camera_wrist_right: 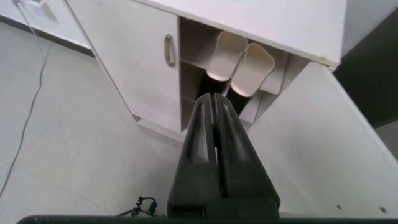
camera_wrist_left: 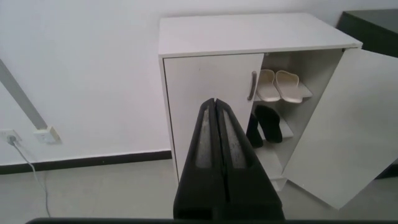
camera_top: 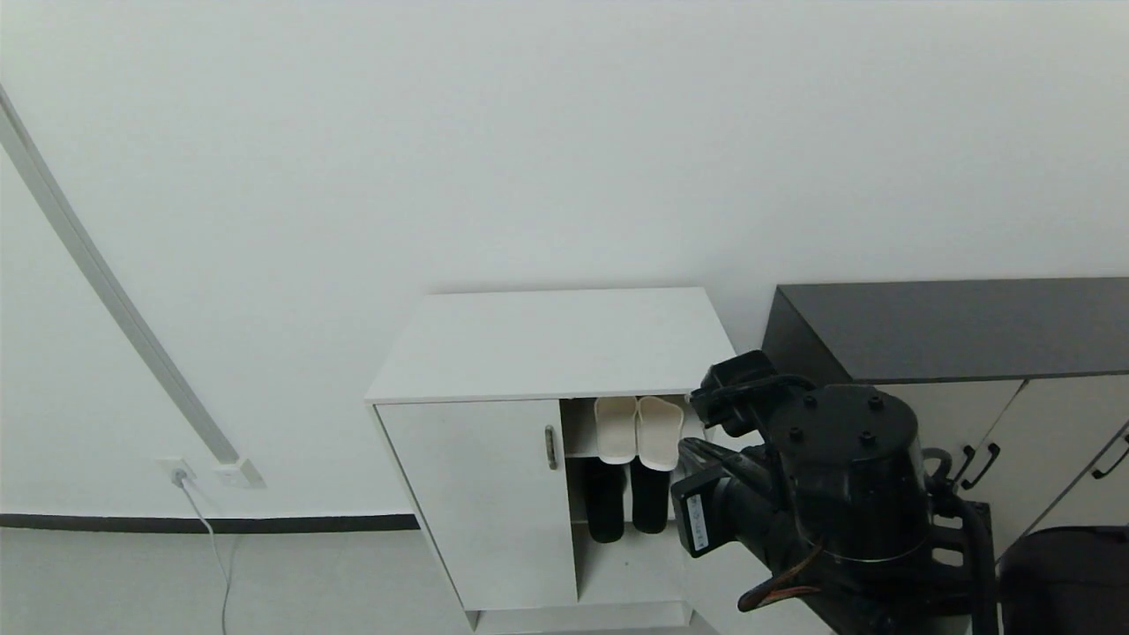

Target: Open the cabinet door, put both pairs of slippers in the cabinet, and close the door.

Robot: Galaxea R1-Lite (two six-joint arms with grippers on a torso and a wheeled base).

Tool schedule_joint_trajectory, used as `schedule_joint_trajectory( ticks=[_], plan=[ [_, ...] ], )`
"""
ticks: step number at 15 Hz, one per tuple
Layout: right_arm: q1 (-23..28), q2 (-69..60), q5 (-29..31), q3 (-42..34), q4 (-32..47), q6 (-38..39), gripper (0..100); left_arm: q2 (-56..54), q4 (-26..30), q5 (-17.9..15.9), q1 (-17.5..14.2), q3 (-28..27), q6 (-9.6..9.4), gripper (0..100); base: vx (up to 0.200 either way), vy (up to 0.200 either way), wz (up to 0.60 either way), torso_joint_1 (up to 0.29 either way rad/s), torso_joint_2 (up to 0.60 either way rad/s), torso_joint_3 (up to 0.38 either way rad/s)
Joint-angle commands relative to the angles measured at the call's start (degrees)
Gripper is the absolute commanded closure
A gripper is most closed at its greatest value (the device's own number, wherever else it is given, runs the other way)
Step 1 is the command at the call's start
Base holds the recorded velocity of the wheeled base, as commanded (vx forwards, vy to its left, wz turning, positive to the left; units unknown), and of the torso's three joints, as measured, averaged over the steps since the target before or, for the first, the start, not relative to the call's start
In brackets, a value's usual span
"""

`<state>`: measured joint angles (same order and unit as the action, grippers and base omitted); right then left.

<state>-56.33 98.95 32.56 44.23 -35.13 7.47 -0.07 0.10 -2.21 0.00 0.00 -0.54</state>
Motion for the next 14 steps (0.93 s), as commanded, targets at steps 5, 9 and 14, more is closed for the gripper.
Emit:
schedule_joint_trajectory(
  ticks=[5,9,14],
  plan=[
    [2.46,0.63,-0.22,-0.46,-1.08,-0.27,100,0.07,-0.01,0.01,0.0,0.0,-0.08,100,0.0,0.0,0.0,0.076,-0.15,-0.08],
    [2.54,1.16,-0.22,-0.72,-1.08,-0.53,100,0.07,-0.01,0.01,0.0,0.0,0.01,100,0.0,0.0,-0.45,0.003,0.0,0.002],
    [4.57,1.42,-0.48,-0.55,-1.17,-0.44,100,0.07,-0.01,0.01,0.0,0.0,0.01,100,0.0,0.0,-0.36,0.005,0.0,0.0]
  ],
)
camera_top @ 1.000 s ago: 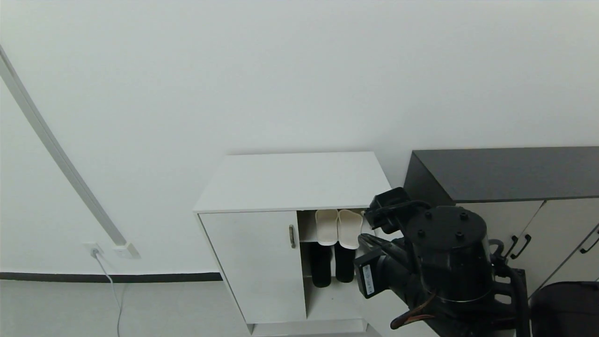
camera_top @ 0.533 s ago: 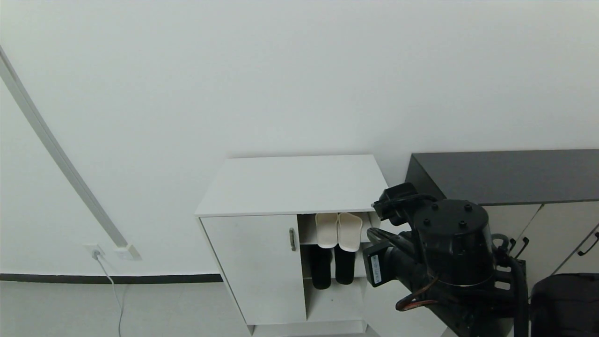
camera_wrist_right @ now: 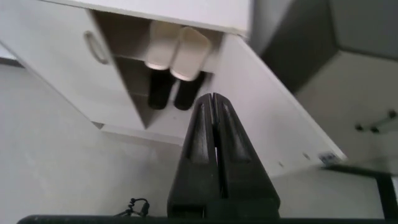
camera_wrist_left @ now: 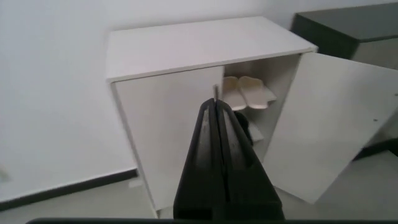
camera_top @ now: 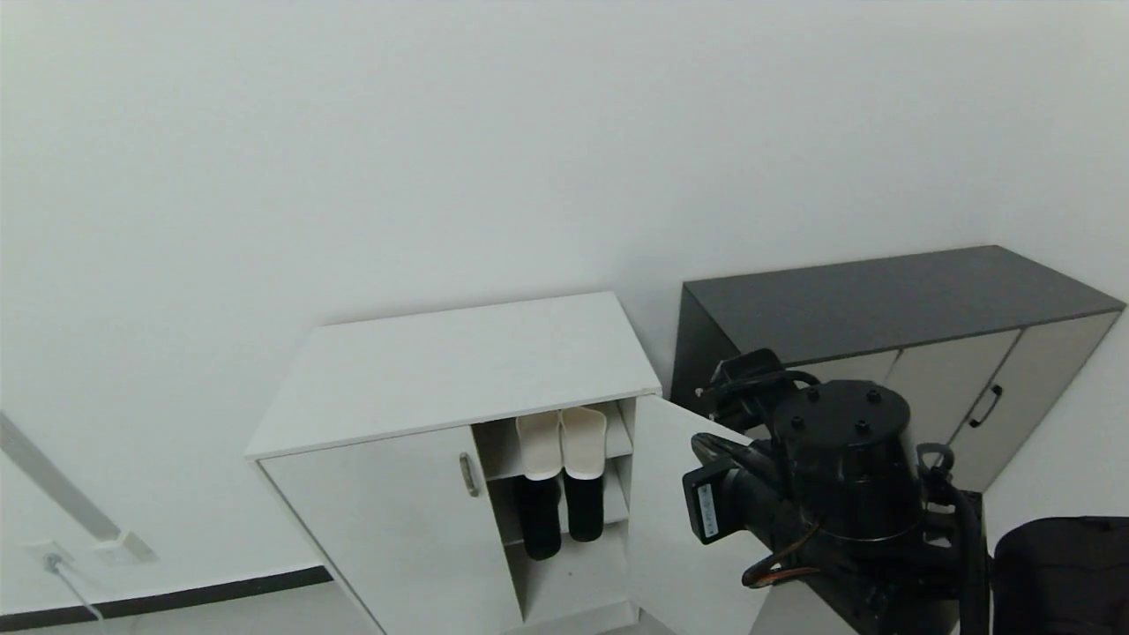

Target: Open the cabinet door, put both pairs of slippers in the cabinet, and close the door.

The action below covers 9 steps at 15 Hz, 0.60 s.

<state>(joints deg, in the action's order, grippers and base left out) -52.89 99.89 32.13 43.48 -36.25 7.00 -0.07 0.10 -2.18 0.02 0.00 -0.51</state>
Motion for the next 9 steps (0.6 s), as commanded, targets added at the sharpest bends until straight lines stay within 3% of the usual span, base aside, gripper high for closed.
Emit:
schedule_joint_trajectory(
  ticks=[1,7,9],
  plan=[
    [1.92,0.92,-0.76,0.02,-0.4,0.03,100,0.07,-0.01,-0.02,-0.02,0.0,-0.02,100,0.0,0.0,0.0,0.0,0.0,0.0],
    [2.8,2.5,-1.46,-0.15,-2.33,-0.05,100,0.07,-0.01,-0.02,-0.02,0.0,-0.02,100,0.0,0.0,0.0,0.0,0.0,0.0],
    [2.89,3.03,-1.46,-0.15,-2.5,-0.05,100,0.07,-0.01,-0.02,-0.02,0.0,-0.02,100,-0.2,0.0,0.0,0.0,0.0,-0.002]
  ],
)
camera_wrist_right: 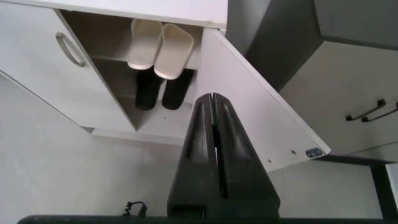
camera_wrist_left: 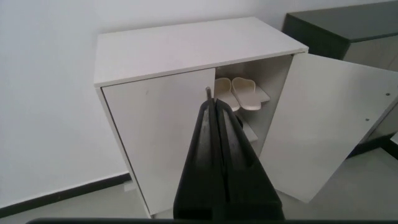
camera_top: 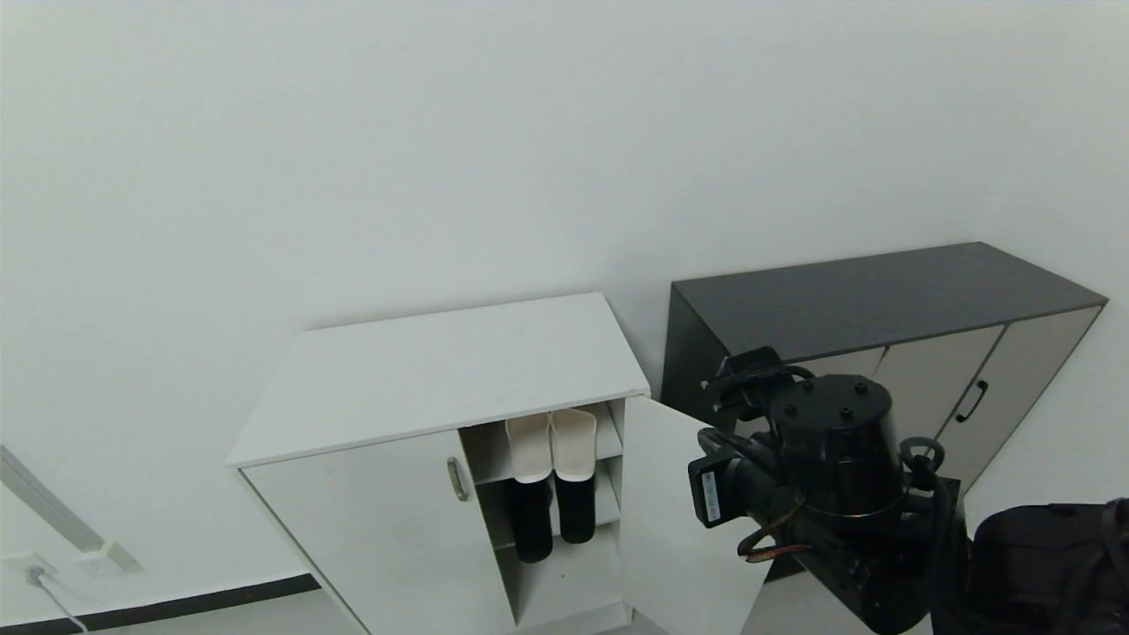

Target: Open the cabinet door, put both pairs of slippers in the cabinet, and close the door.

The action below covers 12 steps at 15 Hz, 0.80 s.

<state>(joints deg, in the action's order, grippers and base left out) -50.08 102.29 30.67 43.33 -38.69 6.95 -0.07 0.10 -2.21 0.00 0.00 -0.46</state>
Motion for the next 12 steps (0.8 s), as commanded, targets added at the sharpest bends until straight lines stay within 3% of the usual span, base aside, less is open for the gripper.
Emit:
schedule_joint_trajectory(
  ticks=[1,6,12],
  plan=[
    [0.07,0.72,0.0,0.0,-0.07,-0.01,100,0.07,-0.01,0.01,0.0,0.0,0.02,100,-0.2,0.0,0.0,-0.002,0.01,0.002],
    [0.51,0.89,0.0,0.0,-0.07,-0.01,100,0.07,-0.01,0.01,0.0,0.0,0.02,100,-0.2,0.0,0.0,0.0,0.0,0.0],
    [4.64,2.65,-1.84,0.71,-1.56,-0.88,100,0.07,-0.01,0.01,0.0,0.0,0.02,100,0.0,0.0,0.0,0.0,0.0,0.0]
  ],
)
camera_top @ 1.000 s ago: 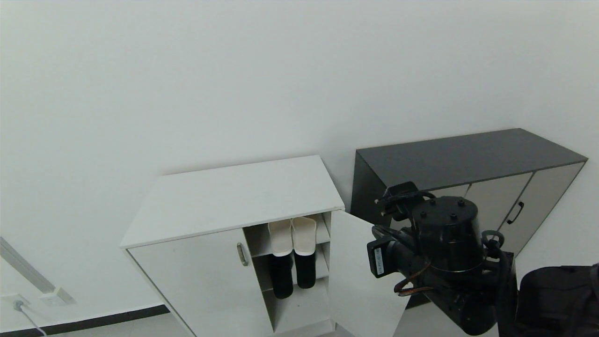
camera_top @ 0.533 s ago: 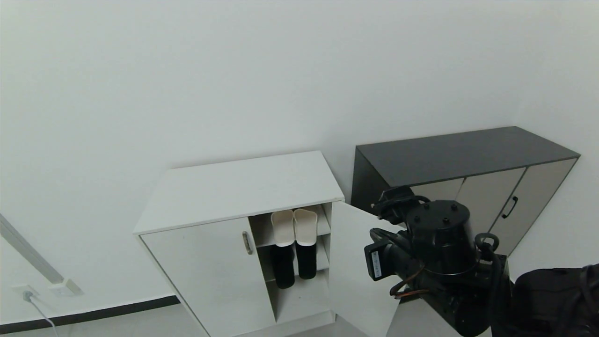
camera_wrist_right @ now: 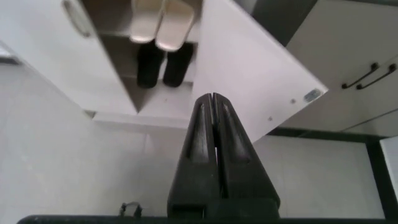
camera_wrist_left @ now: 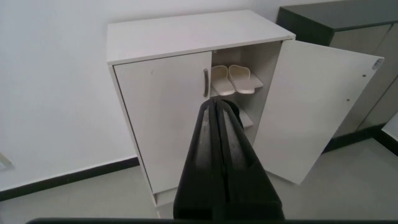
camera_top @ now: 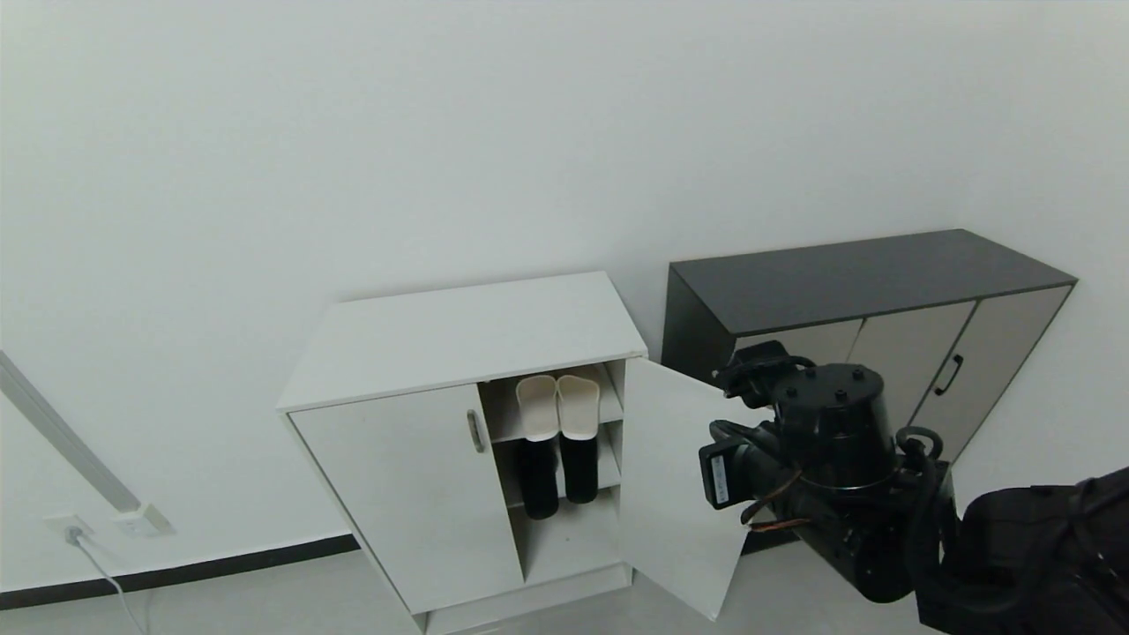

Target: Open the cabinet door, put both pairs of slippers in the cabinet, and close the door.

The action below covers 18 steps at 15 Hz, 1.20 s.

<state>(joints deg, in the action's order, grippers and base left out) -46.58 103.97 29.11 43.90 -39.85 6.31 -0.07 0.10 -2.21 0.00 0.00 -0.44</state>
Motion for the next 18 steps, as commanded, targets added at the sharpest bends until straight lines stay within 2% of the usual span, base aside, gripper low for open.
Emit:
schedule_joint_trajectory(
  ticks=[1,5,8,12,18],
  plan=[
    [2.99,2.46,-0.55,0.57,-1.9,-1.48,100,0.07,-0.01,0.01,0.0,0.0,0.0,100,0.0,0.0,0.0,0.0,0.0,0.0],
    [7.82,6.42,-4.15,4.27,-4.45,-2.27,100,0.07,-0.01,0.01,0.0,0.0,0.0,100,0.0,0.0,0.0,0.0,0.0,0.0],
    [14.94,11.34,-7.49,11.74,-4.27,-2.1,100,0.07,-0.01,0.01,0.0,0.0,0.0,100,0.0,0.0,0.0,0.0,0.0,0.0],
    [21.8,15.38,-10.74,16.75,-3.22,-1.92,100,0.07,-0.01,0.01,0.0,0.0,-0.09,100,0.0,0.0,0.0,0.0,0.0,0.0],
    [25.93,22.15,-13.03,20.53,-3.3,-1.66,100,0.07,-0.01,0.01,0.0,0.0,-0.09,100,0.0,0.0,0.0,0.0,0.0,0.0]
  ],
)
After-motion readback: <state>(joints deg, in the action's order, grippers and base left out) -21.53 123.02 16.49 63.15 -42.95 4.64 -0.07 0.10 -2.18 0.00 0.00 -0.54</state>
